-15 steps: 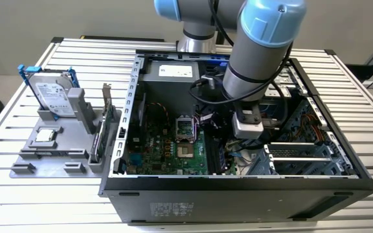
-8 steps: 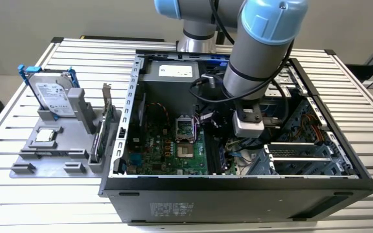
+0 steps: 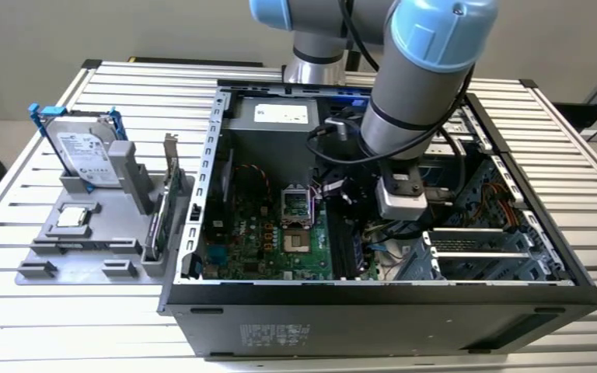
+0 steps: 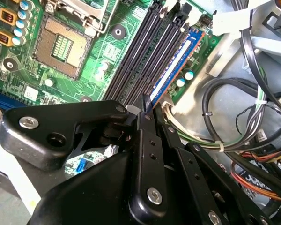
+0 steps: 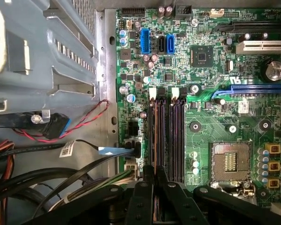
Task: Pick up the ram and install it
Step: 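Insert the ram into the slot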
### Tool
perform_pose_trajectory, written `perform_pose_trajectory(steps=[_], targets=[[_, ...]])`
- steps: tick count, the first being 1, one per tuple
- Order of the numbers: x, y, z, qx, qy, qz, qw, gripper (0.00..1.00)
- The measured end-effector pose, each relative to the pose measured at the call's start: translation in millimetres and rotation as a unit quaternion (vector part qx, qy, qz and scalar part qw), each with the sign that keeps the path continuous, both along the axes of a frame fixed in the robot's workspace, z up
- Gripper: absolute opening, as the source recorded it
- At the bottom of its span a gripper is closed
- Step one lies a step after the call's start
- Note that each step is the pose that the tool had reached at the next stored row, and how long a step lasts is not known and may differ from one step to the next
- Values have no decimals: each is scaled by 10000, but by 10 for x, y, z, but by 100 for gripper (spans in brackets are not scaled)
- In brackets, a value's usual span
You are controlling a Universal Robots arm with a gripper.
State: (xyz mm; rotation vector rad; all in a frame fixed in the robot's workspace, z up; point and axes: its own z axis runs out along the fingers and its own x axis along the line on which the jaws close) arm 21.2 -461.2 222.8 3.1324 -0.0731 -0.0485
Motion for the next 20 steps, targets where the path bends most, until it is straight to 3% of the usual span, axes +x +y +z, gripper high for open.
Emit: perform_pose_trajectory(steps=[14,20], targets=[[1,-37,0,44,13,0,10000,0],[10,-37,-4,104,13,0,9999,0]])
